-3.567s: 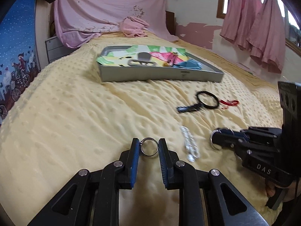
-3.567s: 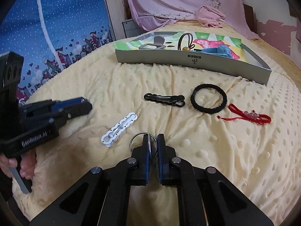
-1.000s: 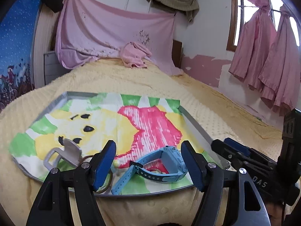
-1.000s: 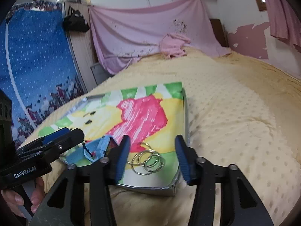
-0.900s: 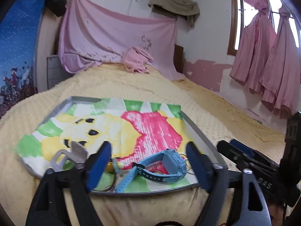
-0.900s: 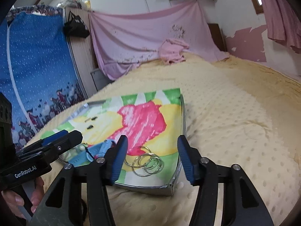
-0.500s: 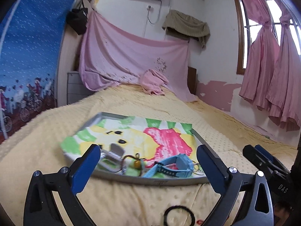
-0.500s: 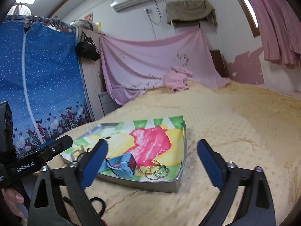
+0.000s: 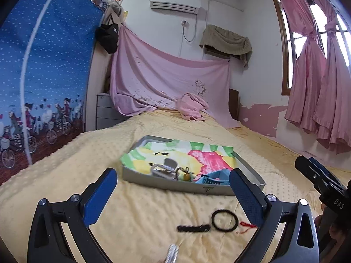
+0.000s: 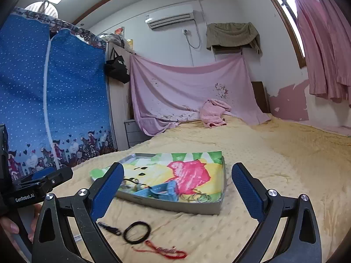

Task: Organize jewelry
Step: 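Move both open tools back from the tray toward the remaining jewelry, then grasp the white chain-link hair clip with the left tool while the right tool grasps the red bead bracelet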

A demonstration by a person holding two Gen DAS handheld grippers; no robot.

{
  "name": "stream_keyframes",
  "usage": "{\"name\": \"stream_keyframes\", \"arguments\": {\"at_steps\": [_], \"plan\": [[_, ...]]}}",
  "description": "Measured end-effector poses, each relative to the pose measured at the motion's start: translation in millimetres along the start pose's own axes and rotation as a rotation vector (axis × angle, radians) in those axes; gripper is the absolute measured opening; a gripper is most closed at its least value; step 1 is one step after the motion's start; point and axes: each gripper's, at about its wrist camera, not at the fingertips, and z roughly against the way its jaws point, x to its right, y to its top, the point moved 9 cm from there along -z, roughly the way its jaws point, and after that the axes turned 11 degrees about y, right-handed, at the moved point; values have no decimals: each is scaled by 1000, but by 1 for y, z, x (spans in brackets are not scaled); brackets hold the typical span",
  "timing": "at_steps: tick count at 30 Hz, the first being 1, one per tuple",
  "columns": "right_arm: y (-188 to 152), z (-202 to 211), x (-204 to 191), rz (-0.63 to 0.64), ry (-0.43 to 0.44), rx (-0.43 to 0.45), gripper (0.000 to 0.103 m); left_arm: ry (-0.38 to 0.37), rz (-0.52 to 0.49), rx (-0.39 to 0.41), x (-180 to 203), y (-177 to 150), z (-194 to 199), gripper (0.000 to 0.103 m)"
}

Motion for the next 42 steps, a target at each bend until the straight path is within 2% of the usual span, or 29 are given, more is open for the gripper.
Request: {"name": "stream_keyframes", "arguments": {"at_steps": [9, 18, 26, 30, 37, 40, 42], "plan": [[-7, 33, -40, 45, 28, -5, 97, 27, 21, -4, -39, -18, 38, 103], [-19, 51, -70, 85, 47, -30, 97, 25, 44, -72, -64, -48, 52, 103], [-28, 55, -72, 96, 26, -83, 97, -26, -6, -166, -54, -70, 43, 103], [-36, 46, -63, 86, 9, -147, 97, -50, -56, -221, -41, -79, 34, 103], [-58, 23, -42, 10, 42, -278, 97, -86, -139, -278, -19, -91, 21, 102], [-70, 10, -34, -17, 51, -339, 97, -100, -177, -303, -10, -96, 16, 94], [-79, 1, -28, -36, 54, -381, 97, -104, -193, -329, -6, -99, 10, 82]]}}
